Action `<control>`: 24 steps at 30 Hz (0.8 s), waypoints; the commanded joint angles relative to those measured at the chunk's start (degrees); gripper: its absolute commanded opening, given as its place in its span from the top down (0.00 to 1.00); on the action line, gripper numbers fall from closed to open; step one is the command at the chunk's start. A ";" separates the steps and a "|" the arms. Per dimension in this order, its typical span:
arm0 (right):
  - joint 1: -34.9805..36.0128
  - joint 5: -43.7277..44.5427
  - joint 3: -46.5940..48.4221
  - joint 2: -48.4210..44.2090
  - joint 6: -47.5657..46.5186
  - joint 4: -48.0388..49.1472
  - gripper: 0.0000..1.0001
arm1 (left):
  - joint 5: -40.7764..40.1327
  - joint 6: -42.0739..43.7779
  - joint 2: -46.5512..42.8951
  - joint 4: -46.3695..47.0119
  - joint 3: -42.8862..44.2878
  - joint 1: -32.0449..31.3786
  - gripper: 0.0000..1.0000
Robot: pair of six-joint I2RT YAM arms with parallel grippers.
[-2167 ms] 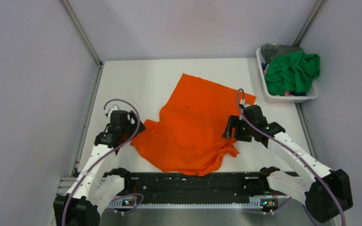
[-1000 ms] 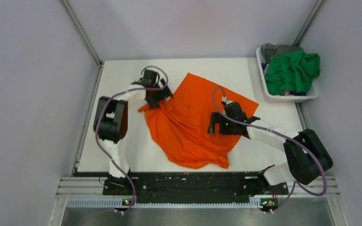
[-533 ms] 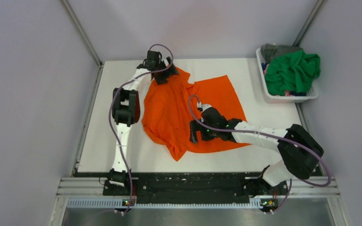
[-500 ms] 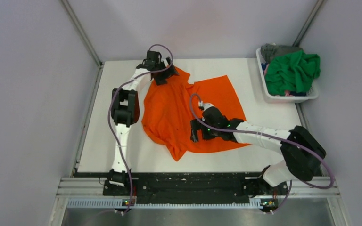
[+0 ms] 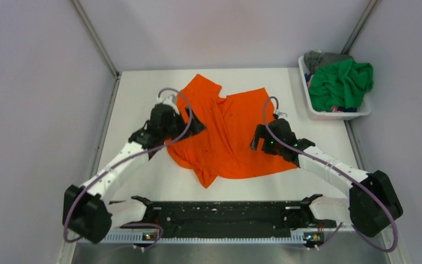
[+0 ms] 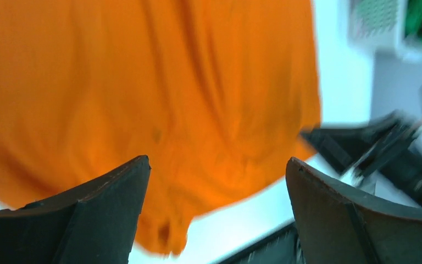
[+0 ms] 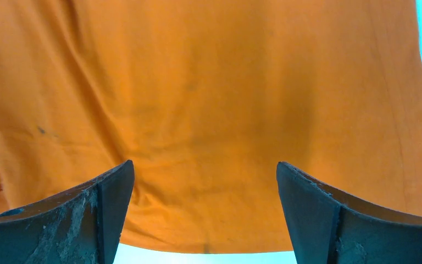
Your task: Fold and stack the t-shirts
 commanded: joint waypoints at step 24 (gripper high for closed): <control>-3.43 3.99 -5.59 2.53 2.60 -0.59 0.05 | -13.10 -22.34 -20.44 -15.09 -29.36 -9.16 1.00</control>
